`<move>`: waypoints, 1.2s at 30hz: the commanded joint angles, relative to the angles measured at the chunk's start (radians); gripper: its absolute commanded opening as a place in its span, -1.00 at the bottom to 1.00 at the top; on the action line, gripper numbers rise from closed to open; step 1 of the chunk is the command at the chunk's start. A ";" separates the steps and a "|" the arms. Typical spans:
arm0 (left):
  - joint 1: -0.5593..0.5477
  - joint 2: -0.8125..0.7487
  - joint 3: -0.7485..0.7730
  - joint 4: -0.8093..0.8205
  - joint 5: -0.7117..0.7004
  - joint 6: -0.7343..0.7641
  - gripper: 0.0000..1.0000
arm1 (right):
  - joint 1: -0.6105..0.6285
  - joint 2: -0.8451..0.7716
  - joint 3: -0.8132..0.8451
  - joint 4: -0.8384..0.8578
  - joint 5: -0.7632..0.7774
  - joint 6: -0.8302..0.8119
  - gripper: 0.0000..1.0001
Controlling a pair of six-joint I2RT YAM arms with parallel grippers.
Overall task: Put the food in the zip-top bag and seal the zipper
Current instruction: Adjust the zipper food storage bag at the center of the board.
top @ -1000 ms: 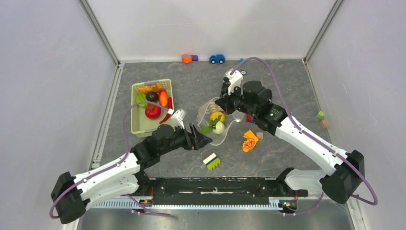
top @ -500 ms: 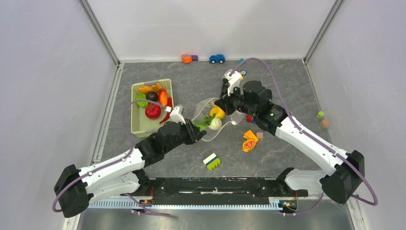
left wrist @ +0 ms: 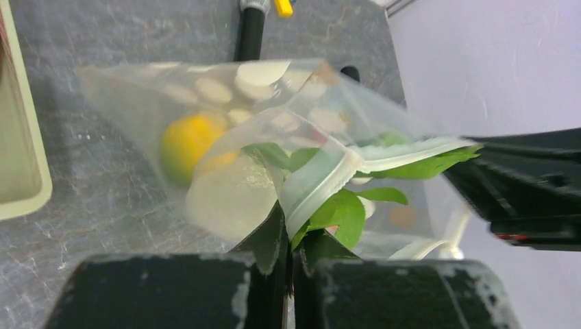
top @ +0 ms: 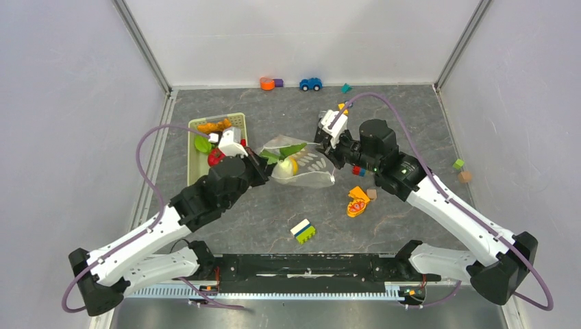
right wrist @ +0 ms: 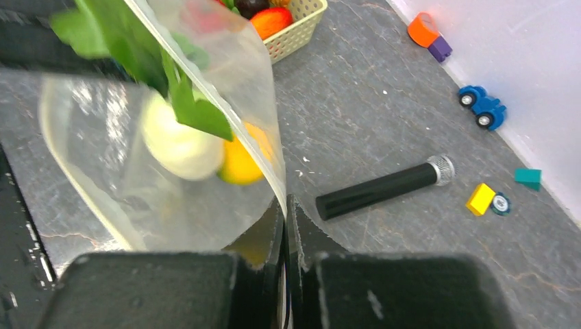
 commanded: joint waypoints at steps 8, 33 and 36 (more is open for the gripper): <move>0.022 0.250 0.478 -0.391 -0.128 0.174 -0.96 | 0.005 0.081 0.085 -0.099 0.007 -0.035 -0.95; 0.257 0.520 0.464 -0.290 0.329 0.342 -0.66 | 0.008 0.343 0.268 -0.156 0.209 0.084 -1.00; 0.265 0.548 0.461 -0.304 0.282 0.344 -0.66 | 0.008 0.402 0.312 -0.191 0.256 0.081 -1.00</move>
